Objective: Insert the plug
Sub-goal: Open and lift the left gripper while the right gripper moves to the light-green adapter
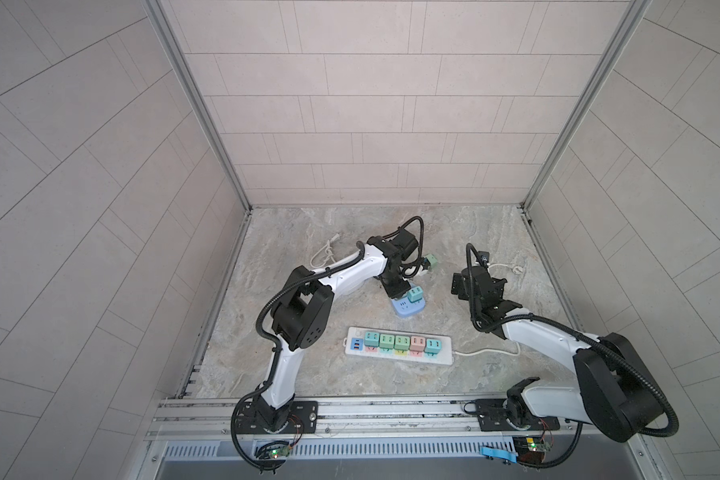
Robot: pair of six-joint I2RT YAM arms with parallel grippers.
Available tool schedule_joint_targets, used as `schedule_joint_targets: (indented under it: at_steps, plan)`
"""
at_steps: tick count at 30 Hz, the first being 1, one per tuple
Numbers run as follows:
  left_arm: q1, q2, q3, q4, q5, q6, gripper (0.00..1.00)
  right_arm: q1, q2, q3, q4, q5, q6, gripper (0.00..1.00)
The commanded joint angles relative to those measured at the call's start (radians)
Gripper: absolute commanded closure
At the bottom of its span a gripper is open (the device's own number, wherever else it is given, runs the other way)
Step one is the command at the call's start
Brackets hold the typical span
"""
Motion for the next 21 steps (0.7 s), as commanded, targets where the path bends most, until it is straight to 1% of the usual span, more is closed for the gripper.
schedule_joint_targets:
  at_steps: [1, 4, 9, 12, 15, 17, 18, 19, 20, 21]
  plan:
    - [-0.007, 0.008, 0.013, -0.002, 0.018, 0.011, 0.84, 0.006, 0.005, 0.027, -0.019, 0.021, -0.006, 0.0]
    - [-0.009, 0.008, -0.005, -0.003, 0.024, 0.008, 0.9, 0.005, 0.006, 0.027, -0.019, 0.022, -0.006, 0.0]
    - [-0.021, 0.002, -0.082, 0.029, 0.005, 0.003, 0.92, 0.007, 0.004, 0.027, -0.018, 0.023, -0.006, 0.0]
    - [-0.02, -0.004, -0.14, 0.073, -0.02, -0.016, 0.99, 0.007, 0.005, 0.026, -0.019, 0.024, -0.007, 0.0]
    - [-0.021, -0.018, -0.209, 0.133, -0.016, -0.031, 0.99, 0.009, 0.002, 0.023, -0.017, 0.025, -0.006, 0.0]
    - [-0.021, -0.024, -0.222, 0.144, -0.013, -0.036, 0.99, 0.008, 0.002, 0.023, -0.015, 0.024, -0.007, 0.0]
    - [-0.021, -0.028, -0.222, 0.144, -0.017, -0.038, 0.99, 0.009, 0.004, 0.023, -0.017, 0.025, -0.007, 0.0]
    - [-0.021, -0.036, -0.22, 0.144, -0.019, -0.043, 0.94, 0.009, 0.005, 0.026, -0.016, 0.025, -0.007, 0.0]
    - [-0.021, -0.045, -0.218, 0.146, -0.019, -0.046, 0.88, 0.009, 0.004, 0.026, -0.02, 0.026, -0.006, 0.0]
    - [-0.021, -0.056, -0.216, 0.149, -0.018, -0.051, 0.8, 0.009, 0.007, 0.028, -0.021, 0.027, -0.006, 0.0]
